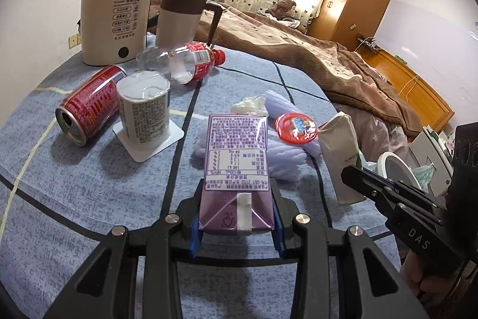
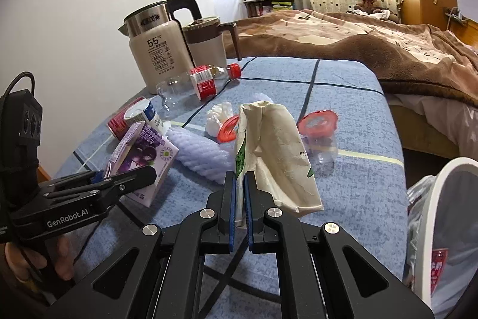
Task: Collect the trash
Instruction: 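Carry the purple carton and cloth bag to the bin and release both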
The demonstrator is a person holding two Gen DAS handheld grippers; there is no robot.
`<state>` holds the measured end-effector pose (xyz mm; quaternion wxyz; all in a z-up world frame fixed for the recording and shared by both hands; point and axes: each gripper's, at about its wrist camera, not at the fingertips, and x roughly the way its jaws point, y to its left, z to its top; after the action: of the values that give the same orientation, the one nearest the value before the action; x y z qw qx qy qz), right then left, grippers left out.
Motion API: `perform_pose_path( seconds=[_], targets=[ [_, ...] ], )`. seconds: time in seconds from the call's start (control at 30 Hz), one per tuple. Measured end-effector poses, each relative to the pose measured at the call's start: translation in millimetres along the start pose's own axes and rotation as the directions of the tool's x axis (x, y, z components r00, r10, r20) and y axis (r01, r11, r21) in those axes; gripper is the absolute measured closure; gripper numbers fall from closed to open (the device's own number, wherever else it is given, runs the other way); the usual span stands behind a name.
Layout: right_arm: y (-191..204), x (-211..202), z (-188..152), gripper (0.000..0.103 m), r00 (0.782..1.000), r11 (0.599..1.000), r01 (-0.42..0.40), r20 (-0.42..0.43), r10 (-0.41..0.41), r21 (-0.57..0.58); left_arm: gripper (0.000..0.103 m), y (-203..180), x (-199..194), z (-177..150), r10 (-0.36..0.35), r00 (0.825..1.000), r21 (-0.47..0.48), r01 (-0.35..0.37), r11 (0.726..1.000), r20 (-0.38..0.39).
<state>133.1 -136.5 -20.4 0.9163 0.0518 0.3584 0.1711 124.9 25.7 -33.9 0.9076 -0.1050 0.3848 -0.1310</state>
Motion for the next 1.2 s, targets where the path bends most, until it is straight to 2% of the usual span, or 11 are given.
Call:
perform_pose_path(
  seconds=[0.5,0.83,1.2],
  targets=[
    [-18,-40,2,0.097,0.998,0.998,0.001,0.064,-0.005,0.06,0.065,-42,-18,7,-0.05,0.998,0.08,0.047,0.996,0.036],
    [-49,-78,2,0.097,0.989,0.99,0.08,0.111,-0.093,0.116,0.065,-88,-16,13,-0.113,0.993,0.159,0.107,0.982,0.029],
    [-100,-112,-13,0.097,0.973,0.964,0.184,0.105,-0.207,0.193,0.065,-163,2,10,-0.214,0.976,0.268,0.214,0.939,-0.028]
  ],
)
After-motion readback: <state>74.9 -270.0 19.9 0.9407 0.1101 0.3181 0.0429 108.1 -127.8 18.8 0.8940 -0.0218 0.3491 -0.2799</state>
